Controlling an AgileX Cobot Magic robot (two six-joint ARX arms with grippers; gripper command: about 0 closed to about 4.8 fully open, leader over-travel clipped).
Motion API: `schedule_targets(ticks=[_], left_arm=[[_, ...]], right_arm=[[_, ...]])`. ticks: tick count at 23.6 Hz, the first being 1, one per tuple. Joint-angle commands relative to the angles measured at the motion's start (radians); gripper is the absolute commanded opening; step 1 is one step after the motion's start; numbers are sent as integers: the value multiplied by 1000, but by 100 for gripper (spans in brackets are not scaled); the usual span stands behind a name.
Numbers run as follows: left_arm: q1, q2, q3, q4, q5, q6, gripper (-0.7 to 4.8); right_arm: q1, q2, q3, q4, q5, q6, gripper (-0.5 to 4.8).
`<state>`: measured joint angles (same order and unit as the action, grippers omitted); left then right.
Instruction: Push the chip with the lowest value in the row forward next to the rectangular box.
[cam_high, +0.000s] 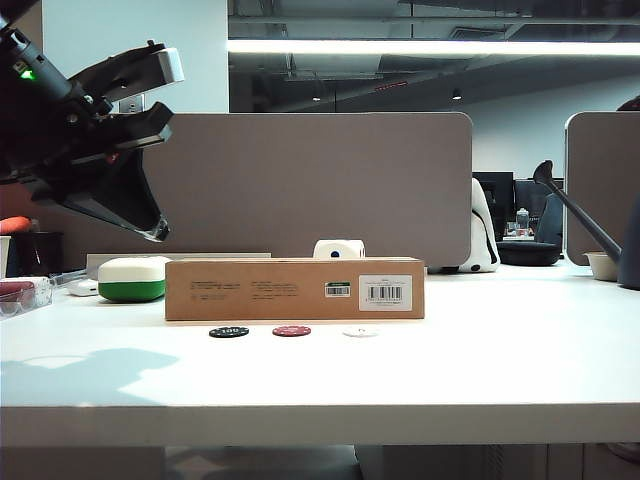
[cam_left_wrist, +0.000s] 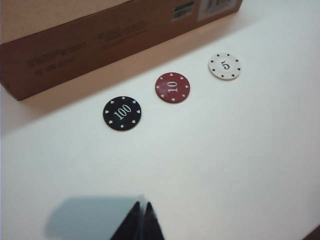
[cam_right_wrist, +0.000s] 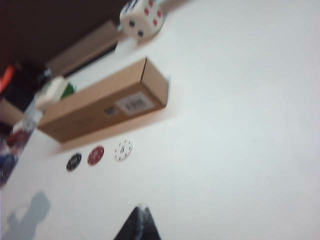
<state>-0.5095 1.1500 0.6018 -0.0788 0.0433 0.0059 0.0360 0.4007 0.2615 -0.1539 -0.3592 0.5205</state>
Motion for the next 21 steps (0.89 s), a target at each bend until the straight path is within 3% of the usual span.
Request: schedule_targets(ticks=[1, 6, 10, 16, 21], left_arm=[[-1, -2, 7, 13, 3, -3, -5], [-1, -2, 7, 13, 3, -3, -5], [-1, -2, 7, 13, 3, -3, -5], [-1, -1, 7, 14, 2, -3, -5], [-1, 0, 7, 13, 2, -3, -5]], right_arm=[[40, 221, 141, -38, -43, -135, -9], [270, 713, 478, -63, 86, -272, -9], [418, 1061, 745, -156, 155, -285, -9], [494, 1436, 1071, -407, 166, -341, -9], [513, 1521, 1143, -475, 201, -341, -9]])
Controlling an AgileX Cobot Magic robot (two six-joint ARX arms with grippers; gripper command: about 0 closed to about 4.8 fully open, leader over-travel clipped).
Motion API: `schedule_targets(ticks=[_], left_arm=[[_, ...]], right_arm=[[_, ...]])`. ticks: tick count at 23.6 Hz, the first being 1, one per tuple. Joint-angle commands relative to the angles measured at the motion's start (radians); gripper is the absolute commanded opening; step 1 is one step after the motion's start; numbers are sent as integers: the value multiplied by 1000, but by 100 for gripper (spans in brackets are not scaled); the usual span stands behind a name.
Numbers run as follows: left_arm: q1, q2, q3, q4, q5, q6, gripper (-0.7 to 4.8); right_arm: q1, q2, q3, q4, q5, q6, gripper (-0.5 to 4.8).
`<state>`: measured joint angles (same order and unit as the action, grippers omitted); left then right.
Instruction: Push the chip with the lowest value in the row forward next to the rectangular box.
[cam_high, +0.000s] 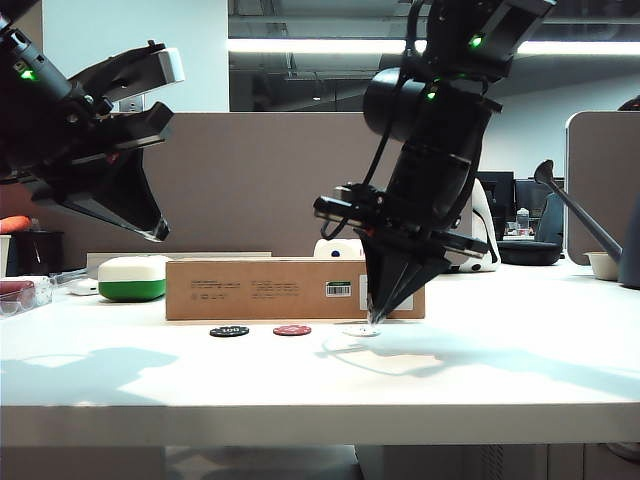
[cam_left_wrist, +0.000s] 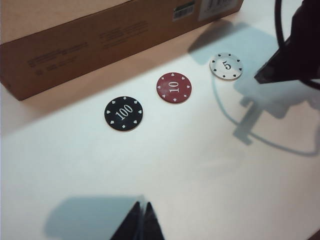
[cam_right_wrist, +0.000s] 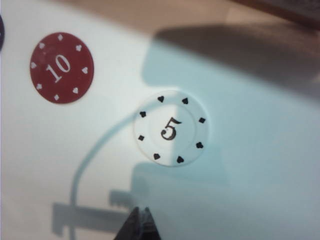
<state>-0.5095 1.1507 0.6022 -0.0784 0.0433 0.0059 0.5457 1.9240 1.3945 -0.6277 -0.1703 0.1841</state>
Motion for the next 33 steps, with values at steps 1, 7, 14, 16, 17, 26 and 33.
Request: schedule_targets(ticks=[1, 7, 14, 16, 17, 26, 33], left_arm=[[-1, -1, 6, 13, 2, -3, -5], [-1, -1, 6, 13, 3, -3, -5], [-1, -1, 6, 13, 2, -3, -5], [-1, -1, 6, 13, 2, -3, -5], [-1, -1, 6, 13, 2, -3, -5], [-1, -1, 6, 13, 3, -3, -5], [-1, -1, 6, 13, 2, -3, -5]], right_arm=[[7, -1, 10, 3, 16, -5, -9], [14, 19, 13, 28, 16, -3, -9], [13, 44, 13, 46, 61, -6, -9], [13, 50, 13, 49, 61, -23, -9], [13, 54, 13, 50, 61, -25, -9], [11, 92, 13, 83, 68, -27, -9], [10, 104, 13, 111, 133, -28, -9]])
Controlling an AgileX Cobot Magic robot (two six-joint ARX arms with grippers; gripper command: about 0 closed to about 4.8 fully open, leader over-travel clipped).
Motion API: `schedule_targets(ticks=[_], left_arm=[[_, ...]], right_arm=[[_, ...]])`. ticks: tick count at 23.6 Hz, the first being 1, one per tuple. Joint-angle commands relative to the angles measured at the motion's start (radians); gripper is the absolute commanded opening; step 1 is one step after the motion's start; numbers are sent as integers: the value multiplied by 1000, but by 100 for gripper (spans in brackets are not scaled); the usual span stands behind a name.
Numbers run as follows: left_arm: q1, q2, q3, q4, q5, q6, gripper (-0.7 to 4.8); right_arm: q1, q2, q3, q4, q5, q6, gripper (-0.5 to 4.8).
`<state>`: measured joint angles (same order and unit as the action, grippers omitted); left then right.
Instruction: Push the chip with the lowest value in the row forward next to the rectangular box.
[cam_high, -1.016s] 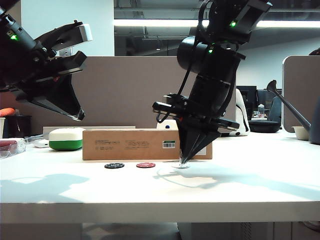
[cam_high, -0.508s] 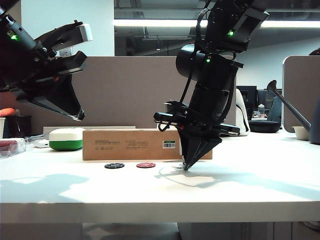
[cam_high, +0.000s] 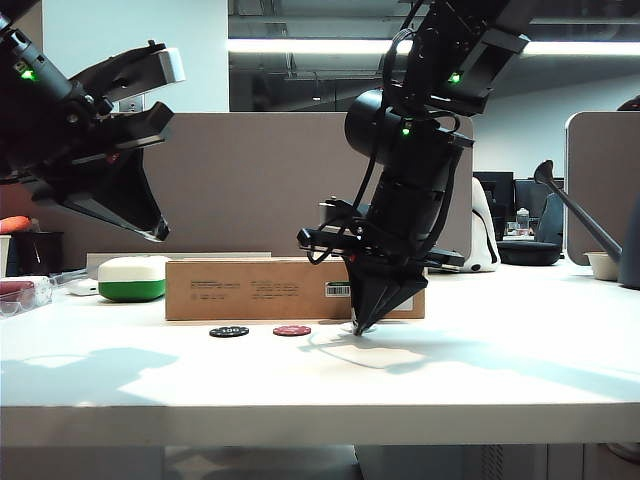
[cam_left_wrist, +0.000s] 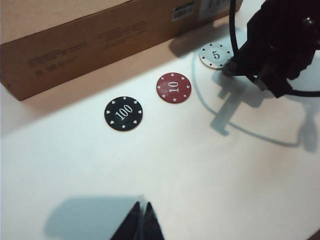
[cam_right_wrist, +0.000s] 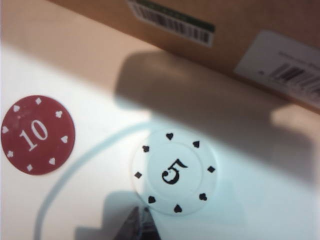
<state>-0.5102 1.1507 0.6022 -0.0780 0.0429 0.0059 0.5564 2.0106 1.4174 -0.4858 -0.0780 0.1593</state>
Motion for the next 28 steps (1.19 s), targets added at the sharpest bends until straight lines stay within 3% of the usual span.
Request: schedule_targets(ticks=[1, 14, 28], left_arm=[[0, -1, 6, 12, 3, -3, -5], [0, -1, 6, 12, 3, -3, -5], [0, -1, 6, 13, 3, -3, -5]], right_arm=[[-1, 18, -10, -28, 44, -3, -9], [-1, 19, -10, 55, 106, -3, -9], [0, 42, -8, 94, 102, 21, -9]])
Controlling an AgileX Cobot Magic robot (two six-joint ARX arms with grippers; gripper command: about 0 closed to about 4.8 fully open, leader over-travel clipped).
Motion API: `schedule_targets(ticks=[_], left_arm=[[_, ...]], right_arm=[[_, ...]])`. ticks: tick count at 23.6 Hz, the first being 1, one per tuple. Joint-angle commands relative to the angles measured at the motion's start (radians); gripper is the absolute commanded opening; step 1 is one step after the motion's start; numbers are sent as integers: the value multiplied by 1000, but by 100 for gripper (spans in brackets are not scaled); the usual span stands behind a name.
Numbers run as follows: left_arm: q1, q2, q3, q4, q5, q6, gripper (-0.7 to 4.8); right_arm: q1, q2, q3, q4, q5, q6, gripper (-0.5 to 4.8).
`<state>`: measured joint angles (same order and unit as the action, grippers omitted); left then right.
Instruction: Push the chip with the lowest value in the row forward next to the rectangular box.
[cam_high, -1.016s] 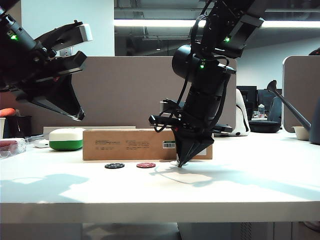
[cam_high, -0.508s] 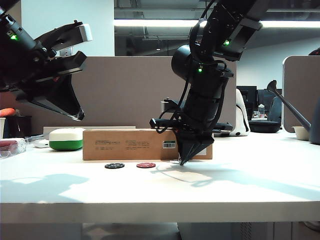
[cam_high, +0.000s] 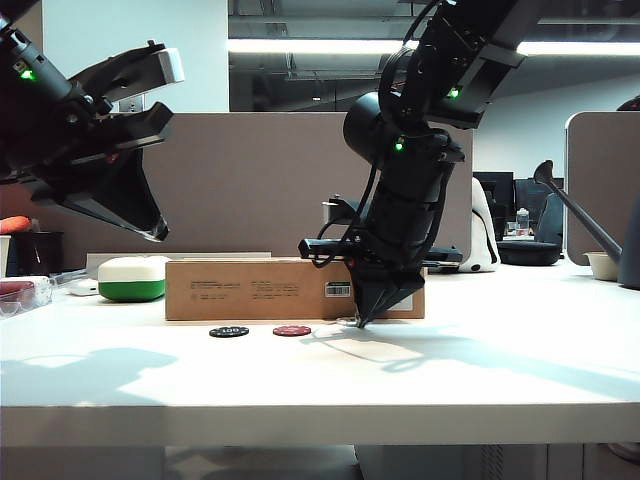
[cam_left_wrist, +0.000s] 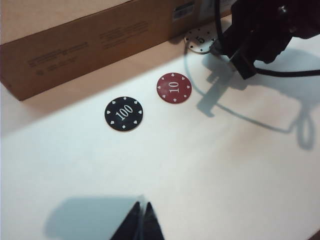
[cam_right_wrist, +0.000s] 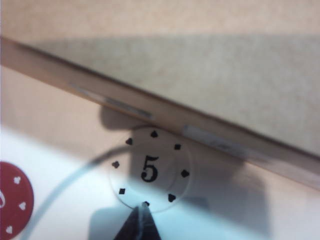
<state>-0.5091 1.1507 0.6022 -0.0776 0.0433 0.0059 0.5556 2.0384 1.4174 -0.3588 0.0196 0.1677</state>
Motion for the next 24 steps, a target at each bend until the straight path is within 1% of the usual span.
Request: schedule_targets(ticks=[1, 5, 7, 10, 16, 24], left_arm=[[-2, -1, 6, 12, 3, -3, -5], [-1, -1, 6, 12, 2, -3, -5], [-1, -1, 6, 12, 2, -3, -5], [-1, -1, 6, 12, 3, -3, -5], [-1, -1, 6, 12, 3, -3, -5], [-1, -1, 6, 12, 2, -3, -5]], right_arm=[[0, 14, -8, -31, 4, 14, -9], [0, 14, -4, -27, 2, 16, -9], [0, -15, -4, -69, -22, 23, -9], [1, -53, -4, -98, -22, 23, -9], [2, -157, -5, -120, -21, 23, -9], [4, -306, -6, -201, -22, 24, -9]])
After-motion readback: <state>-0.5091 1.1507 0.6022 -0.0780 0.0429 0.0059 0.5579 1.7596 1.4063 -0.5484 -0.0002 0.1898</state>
